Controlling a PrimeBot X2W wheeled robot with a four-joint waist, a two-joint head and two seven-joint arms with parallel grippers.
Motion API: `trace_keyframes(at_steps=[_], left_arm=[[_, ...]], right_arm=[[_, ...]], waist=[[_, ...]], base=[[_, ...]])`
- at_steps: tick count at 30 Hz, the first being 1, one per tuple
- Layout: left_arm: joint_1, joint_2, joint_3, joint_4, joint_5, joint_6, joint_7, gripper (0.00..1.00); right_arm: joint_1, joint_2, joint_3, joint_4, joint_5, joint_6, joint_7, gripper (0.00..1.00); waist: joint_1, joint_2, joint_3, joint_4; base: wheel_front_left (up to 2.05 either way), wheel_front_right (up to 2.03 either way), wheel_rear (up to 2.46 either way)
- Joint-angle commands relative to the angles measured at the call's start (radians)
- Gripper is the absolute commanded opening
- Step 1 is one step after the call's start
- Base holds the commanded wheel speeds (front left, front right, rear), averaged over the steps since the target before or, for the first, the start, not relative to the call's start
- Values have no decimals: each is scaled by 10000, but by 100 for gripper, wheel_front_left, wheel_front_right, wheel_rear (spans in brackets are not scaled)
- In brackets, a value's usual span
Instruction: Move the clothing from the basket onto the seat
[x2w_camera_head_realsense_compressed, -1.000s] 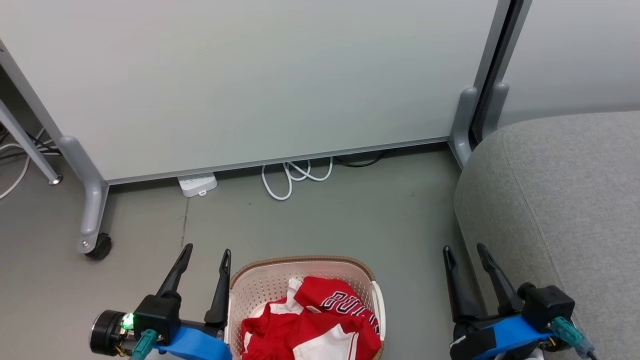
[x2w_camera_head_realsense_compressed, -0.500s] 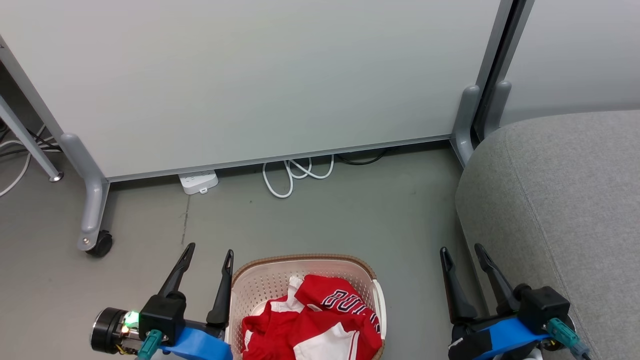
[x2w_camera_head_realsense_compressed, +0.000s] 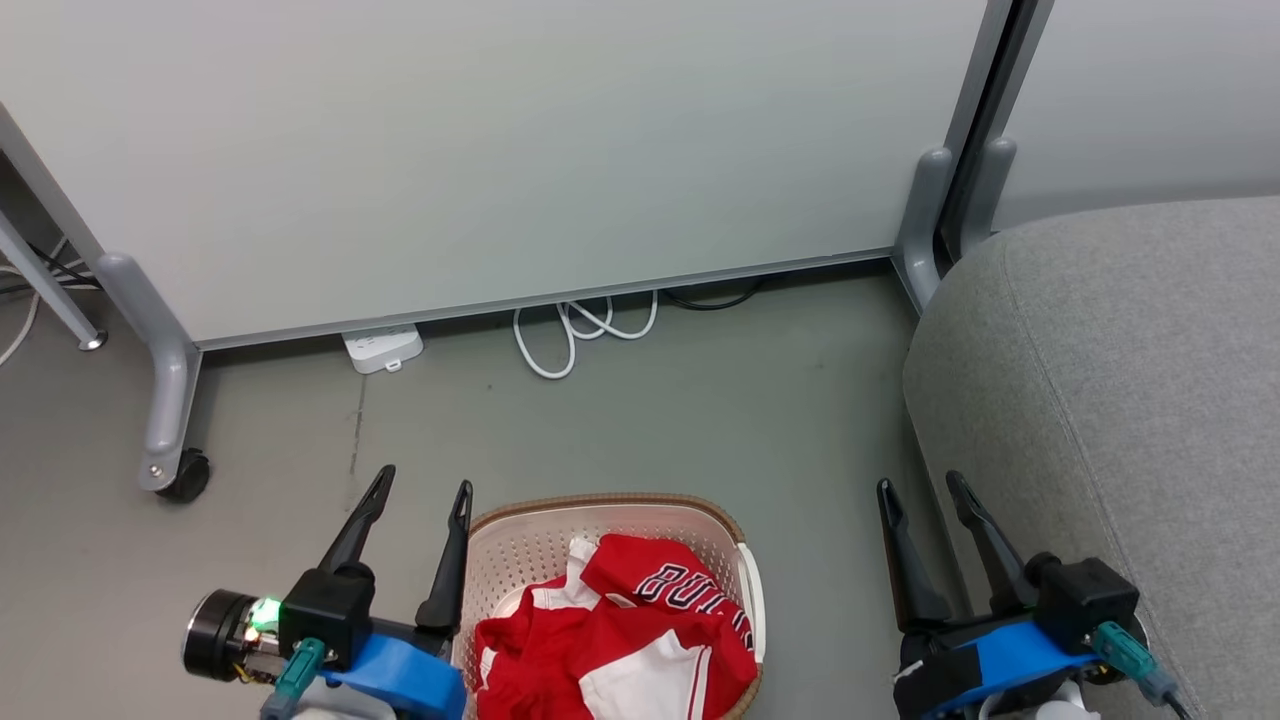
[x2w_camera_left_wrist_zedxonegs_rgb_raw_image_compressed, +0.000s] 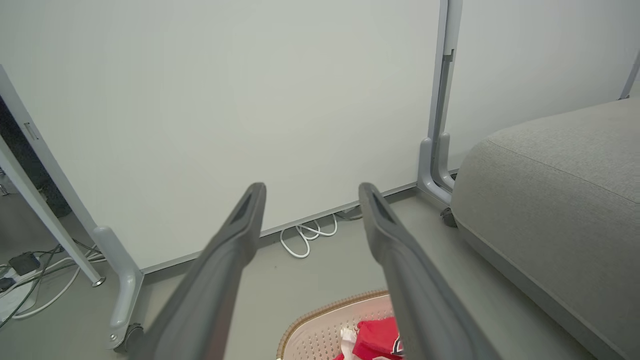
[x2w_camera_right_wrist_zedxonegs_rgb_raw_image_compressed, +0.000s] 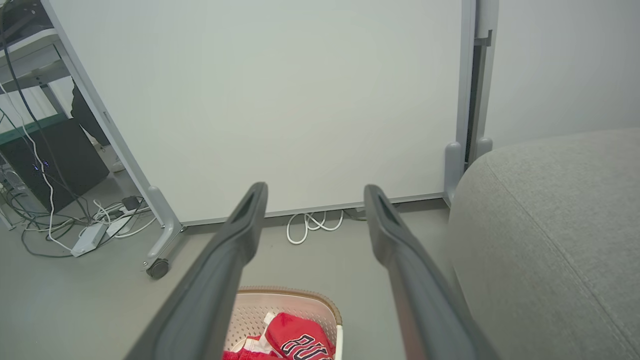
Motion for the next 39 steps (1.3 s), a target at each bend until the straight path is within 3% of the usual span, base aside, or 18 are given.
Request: trace_keyframes(at_steps=[1, 9, 20, 33, 39], left_arm=[[-289, 89, -45, 61, 54, -80, -35, 100], [-1525, 408, -618, 798, 267, -445, -33, 100], [-3629, 1165, -2383, 2836, 480, -683, -33, 100], [-5578, 2205, -5785, 5227, -157, -674, -33, 100], [-6497, 2432, -7521, 6408, -407, -675, -32, 100]], right_arm=[[-170, -42, 16, -13, 14, -3, -13, 100], [-640, -39, -3, -148, 52, -3, -13, 100], [-1562, -35, -50, -514, 37, -3, -11, 100], [-2552, -35, -53, -871, 98, -3, -12, 100], [-2971, -33, -169, -1070, 155, -3, -12, 100]], waist=[[0, 0, 185, -103], [0, 0, 1130, -548], [0, 0, 2969, -1174], [0, 0, 4735, -1802], [0, 0, 5591, -2049]], base=[[0, 0, 0], [0, 0, 0], [0, 0, 0], [0, 0, 0], [0, 0, 0]])
